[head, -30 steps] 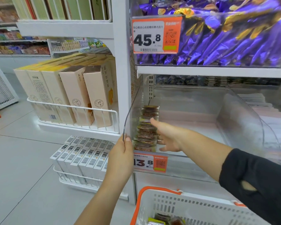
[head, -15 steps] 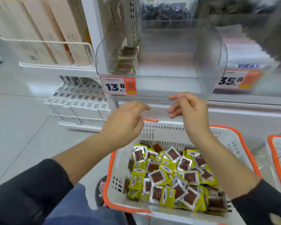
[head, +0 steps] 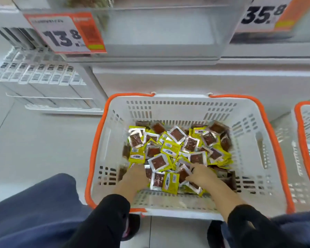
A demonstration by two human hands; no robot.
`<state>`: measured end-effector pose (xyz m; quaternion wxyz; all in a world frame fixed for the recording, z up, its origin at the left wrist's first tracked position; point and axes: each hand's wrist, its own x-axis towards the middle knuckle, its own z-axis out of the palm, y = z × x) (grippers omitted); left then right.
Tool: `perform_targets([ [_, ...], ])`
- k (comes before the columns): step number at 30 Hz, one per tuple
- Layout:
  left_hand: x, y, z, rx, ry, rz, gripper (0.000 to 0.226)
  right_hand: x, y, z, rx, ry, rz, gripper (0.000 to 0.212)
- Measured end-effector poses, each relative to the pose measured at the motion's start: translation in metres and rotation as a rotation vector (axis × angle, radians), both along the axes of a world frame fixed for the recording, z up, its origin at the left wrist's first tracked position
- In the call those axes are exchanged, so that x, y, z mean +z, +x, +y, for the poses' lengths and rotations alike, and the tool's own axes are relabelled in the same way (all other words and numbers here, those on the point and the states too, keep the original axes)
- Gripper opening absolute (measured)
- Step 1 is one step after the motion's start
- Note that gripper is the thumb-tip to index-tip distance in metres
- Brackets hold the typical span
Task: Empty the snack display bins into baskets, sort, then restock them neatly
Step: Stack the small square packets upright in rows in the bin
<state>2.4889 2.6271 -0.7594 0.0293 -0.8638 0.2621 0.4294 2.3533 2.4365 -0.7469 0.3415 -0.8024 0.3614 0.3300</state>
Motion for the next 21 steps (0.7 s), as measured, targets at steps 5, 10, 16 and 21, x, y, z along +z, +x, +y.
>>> perform_targets([
  [5, -0.013, -0.007, -0.037, 0.017, -0.178, -0.127, 0.049, -0.036, 0.02, 0.007, -0.039, -0.07, -0.046, 0.083],
  [10, -0.038, -0.033, -0.068, 0.005, -0.079, -0.104, 0.084, -0.053, 0.03, 0.011, 0.011, -0.215, 0.031, 0.074],
  [16, -0.048, -0.023, -0.07, 0.097, -0.125, -0.157, 0.057, -0.05, 0.034, 0.002, -0.181, 0.03, 0.11, 0.061],
  [21, -0.035, -0.011, -0.069, 0.34, -0.295, 0.023, 0.043, -0.033, 0.04, -0.014, -0.558, 0.201, -0.091, 0.057],
])
